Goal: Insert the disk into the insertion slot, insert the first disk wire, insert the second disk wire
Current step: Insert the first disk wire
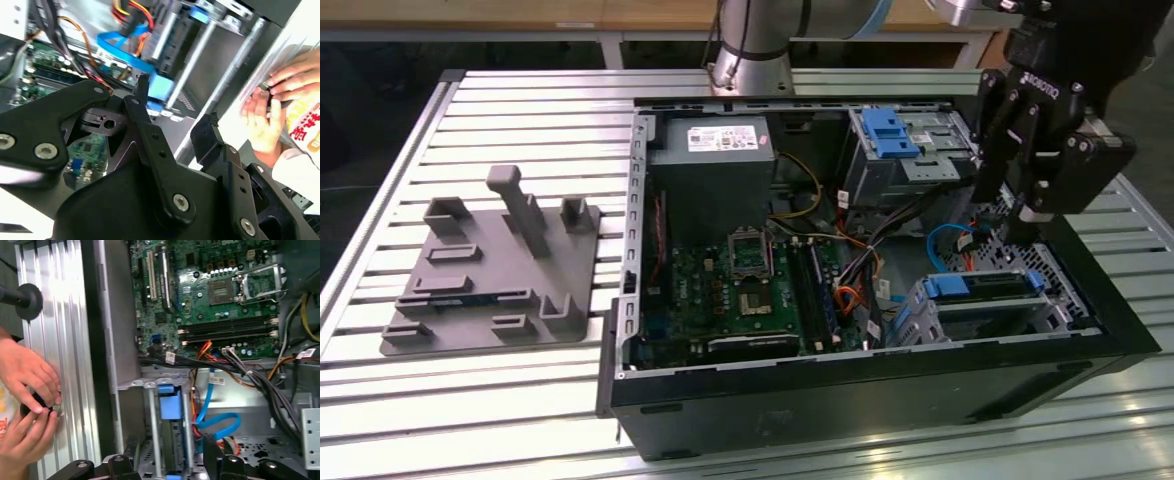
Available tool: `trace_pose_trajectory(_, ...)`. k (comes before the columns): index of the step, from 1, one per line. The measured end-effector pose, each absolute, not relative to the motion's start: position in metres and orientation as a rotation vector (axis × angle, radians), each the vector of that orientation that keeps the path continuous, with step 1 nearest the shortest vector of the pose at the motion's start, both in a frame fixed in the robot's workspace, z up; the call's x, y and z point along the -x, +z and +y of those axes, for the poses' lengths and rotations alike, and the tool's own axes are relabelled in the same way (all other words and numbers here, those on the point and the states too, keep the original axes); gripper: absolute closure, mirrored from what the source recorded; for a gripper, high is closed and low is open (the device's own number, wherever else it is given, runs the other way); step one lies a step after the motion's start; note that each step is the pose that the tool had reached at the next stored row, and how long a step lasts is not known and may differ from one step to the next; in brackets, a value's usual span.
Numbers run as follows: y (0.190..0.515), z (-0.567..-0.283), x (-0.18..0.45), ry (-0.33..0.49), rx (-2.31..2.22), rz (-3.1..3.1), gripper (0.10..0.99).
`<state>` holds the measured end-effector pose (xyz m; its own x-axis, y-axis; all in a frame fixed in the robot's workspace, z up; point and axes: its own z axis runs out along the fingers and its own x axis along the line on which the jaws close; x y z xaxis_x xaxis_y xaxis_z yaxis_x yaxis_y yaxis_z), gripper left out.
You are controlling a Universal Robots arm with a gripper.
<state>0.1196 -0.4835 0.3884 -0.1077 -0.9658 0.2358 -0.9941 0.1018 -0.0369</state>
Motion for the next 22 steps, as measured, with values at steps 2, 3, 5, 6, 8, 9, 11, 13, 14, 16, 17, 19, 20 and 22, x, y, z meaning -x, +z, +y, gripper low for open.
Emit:
trace_pose_trajectory(2,0.386,-0.475,-0.120,0.288,-1.985,-2.209,0.471)
trace_pose_trajectory(3,0.386,-0.471,-0.121,0.295,-1.982,-2.205,0.471)
trace_pose_trajectory(5,0.384,-0.464,-0.122,0.316,-1.972,-2.193,0.471)
trace_pose_trajectory(6,0.384,-0.462,-0.122,0.326,-1.967,-2.188,0.471)
trace_pose_trajectory(8,0.382,-0.457,-0.125,0.341,-1.959,-2.179,0.553)
trace_pose_trajectory(9,0.382,-0.456,-0.127,0.348,-1.956,-2.175,0.553)
trace_pose_trajectory(11,0.380,-0.452,-0.130,0.357,-1.951,-2.169,0.624)
trace_pose_trajectory(13,0.378,-0.450,-0.136,0.361,-1.948,-2.165,0.624)
trace_pose_trajectory(14,0.377,-0.449,-0.139,0.362,-1.947,-2.164,0.624)
trace_pose_trajectory(16,0.374,-0.448,-0.147,0.362,-1.945,-2.162,0.624)
trace_pose_trajectory(17,0.373,-0.448,-0.151,0.362,-1.945,-2.161,0.624)
trace_pose_trajectory(19,0.370,-0.447,-0.154,0.362,-1.941,-2.163,0.624)
trace_pose_trajectory(20,0.368,-0.446,-0.154,0.361,-1.934,-2.168,0.624)
trace_pose_trajectory(22,0.364,-0.443,-0.154,0.360,-1.928,-2.173,0.624)
